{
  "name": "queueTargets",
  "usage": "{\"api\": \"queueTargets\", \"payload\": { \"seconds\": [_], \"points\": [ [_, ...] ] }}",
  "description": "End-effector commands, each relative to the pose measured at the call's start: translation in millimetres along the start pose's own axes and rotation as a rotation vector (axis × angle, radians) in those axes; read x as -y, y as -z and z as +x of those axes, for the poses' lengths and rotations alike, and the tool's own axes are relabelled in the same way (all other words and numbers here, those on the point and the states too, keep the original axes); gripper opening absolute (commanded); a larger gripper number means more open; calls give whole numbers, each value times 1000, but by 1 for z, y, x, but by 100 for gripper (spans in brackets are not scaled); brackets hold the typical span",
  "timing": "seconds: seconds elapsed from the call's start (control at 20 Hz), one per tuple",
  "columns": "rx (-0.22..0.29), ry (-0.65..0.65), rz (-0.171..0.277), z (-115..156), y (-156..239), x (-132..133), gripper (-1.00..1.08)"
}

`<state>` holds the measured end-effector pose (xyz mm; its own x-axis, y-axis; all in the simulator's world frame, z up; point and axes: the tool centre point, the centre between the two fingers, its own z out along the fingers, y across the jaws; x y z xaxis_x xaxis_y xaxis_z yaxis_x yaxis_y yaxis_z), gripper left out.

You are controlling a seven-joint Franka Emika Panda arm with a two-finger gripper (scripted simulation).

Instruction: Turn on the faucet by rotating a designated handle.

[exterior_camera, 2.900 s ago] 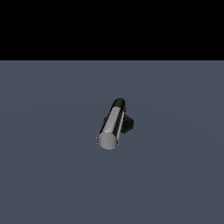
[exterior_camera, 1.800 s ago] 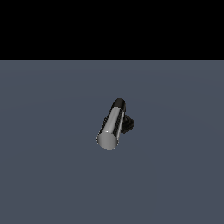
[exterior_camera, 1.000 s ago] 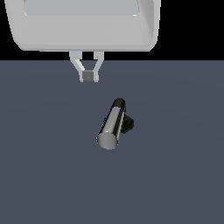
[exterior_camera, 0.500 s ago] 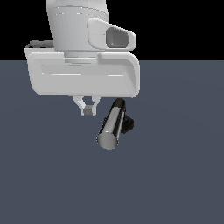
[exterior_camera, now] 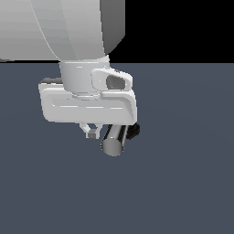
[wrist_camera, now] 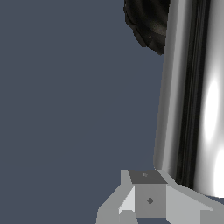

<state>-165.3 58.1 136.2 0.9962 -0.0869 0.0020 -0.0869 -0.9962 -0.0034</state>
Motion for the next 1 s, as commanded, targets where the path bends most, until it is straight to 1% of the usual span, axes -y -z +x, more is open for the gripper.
{"api": "queueTargets", "payload": {
  "seconds": [0.0,0.35,0.75,0.95],
  "points": [
    [0,-3,0,3,-10,2,-100],
    [2,-9,-2,8,-25,4,-100],
    [2,-9,-3,9,-27,4,-100],
    [2,-9,-3,10,-27,-15,-100]
  ]
}}
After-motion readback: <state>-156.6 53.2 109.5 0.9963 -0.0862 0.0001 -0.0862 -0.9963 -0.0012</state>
